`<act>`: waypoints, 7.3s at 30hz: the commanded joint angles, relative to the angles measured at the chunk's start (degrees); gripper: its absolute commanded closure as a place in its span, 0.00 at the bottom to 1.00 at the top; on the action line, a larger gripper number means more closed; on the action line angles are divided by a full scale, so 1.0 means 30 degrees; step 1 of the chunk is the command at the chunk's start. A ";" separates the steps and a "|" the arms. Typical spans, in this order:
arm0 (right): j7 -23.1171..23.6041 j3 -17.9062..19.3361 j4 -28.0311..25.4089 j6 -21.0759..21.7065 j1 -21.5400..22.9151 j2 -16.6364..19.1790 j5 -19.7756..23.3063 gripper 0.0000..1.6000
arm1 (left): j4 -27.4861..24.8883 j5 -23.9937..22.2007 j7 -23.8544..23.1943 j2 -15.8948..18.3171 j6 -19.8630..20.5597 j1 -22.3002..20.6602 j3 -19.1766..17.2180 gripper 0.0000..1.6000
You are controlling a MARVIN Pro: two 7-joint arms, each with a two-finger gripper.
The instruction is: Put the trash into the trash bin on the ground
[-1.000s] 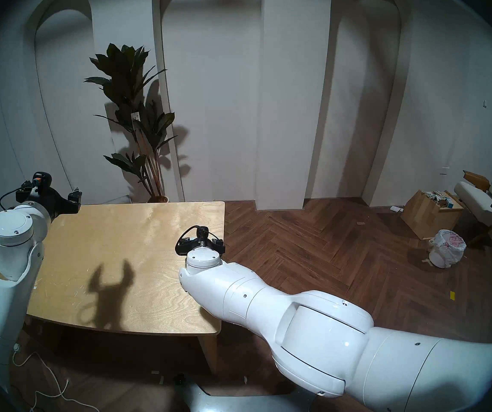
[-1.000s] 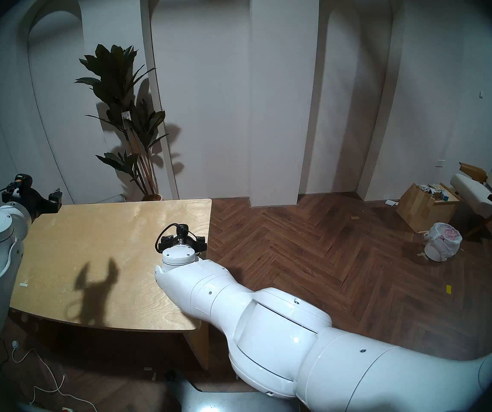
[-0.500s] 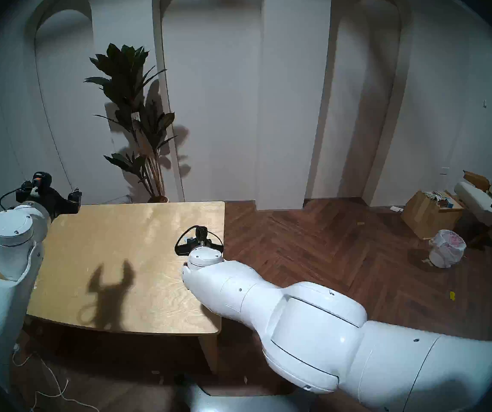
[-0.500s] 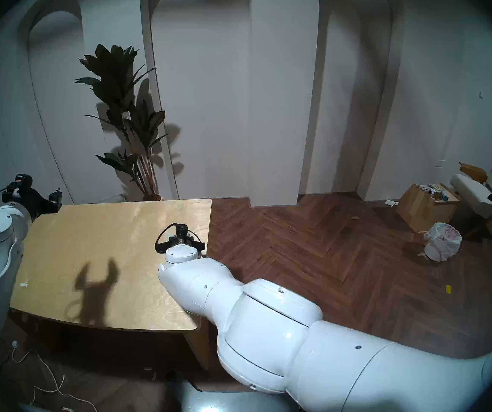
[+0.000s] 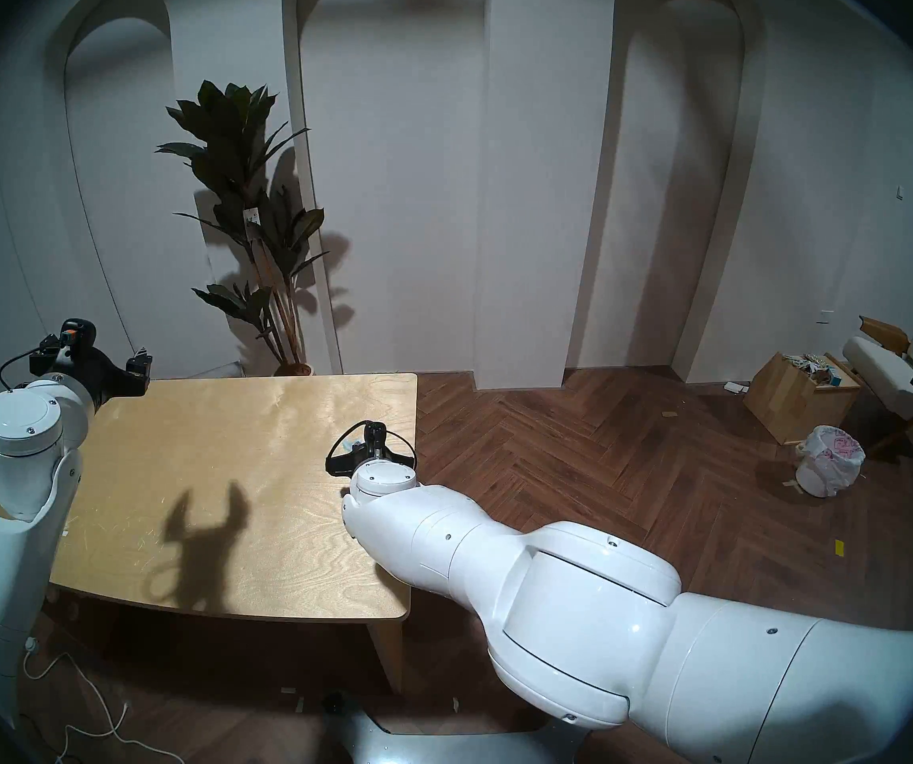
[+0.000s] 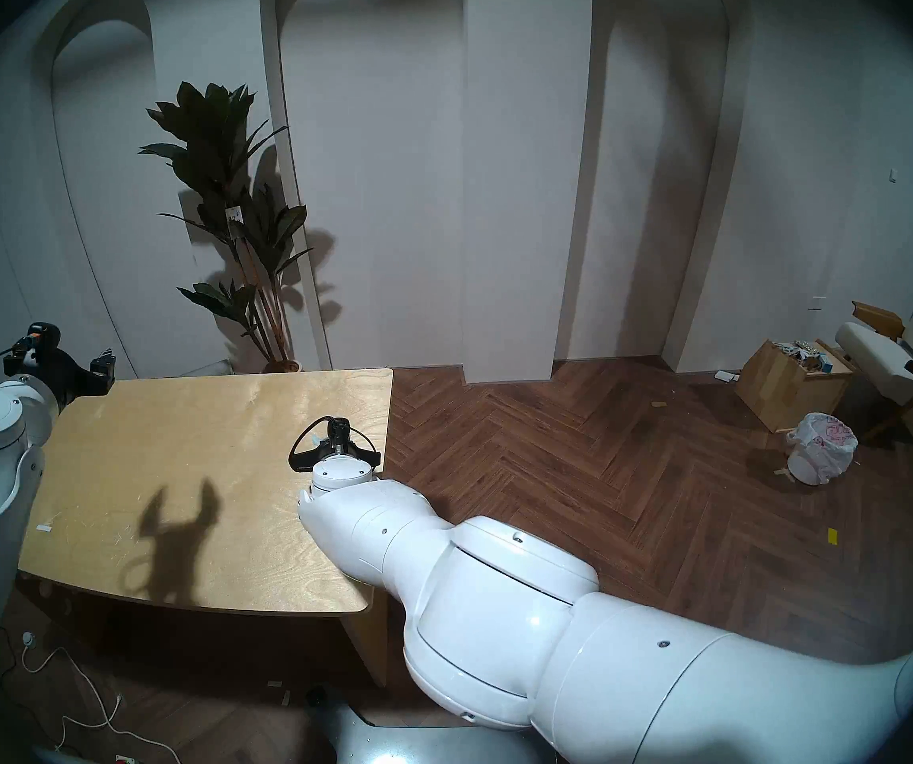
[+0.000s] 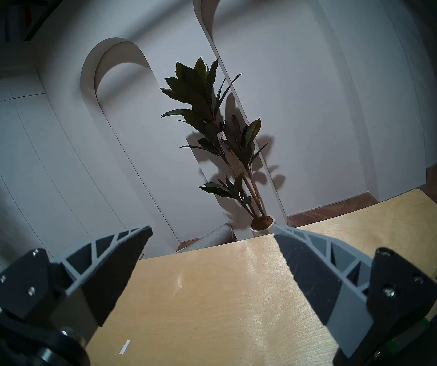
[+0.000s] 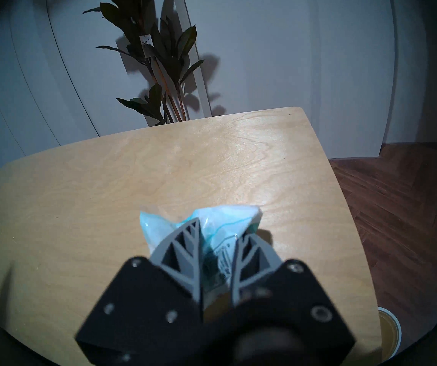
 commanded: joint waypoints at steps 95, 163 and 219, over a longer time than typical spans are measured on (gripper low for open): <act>-0.6107 0.1211 -1.4989 0.0401 -0.4958 1.4021 0.0228 1.00 | -0.0259 0.0070 -0.0031 0.0092 -0.0119 -0.0114 -0.0278 0.00; -0.3747 0.1451 -0.6802 -0.0792 -0.2377 1.0070 -0.0438 1.00 | -0.0258 0.0091 -0.0048 0.0077 -0.0112 -0.0126 -0.0278 0.00; -0.0558 0.2412 0.1232 -0.2064 -0.0121 0.6311 -0.0594 0.21 | -0.0258 0.0098 -0.0055 0.0071 -0.0111 -0.0129 -0.0279 0.00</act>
